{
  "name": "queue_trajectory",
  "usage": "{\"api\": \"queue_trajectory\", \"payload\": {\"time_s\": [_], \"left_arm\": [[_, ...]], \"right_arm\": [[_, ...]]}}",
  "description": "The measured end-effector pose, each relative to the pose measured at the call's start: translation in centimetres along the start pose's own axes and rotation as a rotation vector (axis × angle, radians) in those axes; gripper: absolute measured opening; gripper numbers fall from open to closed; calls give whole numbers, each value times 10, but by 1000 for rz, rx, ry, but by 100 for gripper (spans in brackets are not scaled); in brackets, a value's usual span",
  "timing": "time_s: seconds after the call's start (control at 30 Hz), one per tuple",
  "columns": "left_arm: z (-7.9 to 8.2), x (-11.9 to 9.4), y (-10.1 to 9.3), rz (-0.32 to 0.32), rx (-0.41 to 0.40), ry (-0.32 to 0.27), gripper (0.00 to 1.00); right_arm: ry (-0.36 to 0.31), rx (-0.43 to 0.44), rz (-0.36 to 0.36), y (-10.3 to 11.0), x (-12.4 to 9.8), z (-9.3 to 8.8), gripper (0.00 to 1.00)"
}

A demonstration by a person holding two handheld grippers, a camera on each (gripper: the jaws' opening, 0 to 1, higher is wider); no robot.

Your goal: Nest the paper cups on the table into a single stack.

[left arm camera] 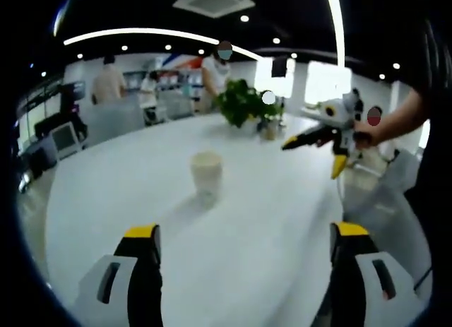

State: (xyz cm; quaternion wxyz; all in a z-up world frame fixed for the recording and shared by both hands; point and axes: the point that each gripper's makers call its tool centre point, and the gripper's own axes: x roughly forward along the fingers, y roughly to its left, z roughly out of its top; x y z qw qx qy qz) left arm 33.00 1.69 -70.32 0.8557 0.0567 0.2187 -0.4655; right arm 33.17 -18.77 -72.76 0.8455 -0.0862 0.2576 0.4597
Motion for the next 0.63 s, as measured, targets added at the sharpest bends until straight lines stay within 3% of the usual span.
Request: {"api": "queue_trajectory", "payload": {"time_s": [0.33,0.63], "left_arm": [[-15,-7,-6,12,2,30,99],[-16,-11,-8,15,5,38,99]], "right_arm": [[8,15,-4,0,-6,-6,100],[12,40,-7,1,-7,-12,99]]}}
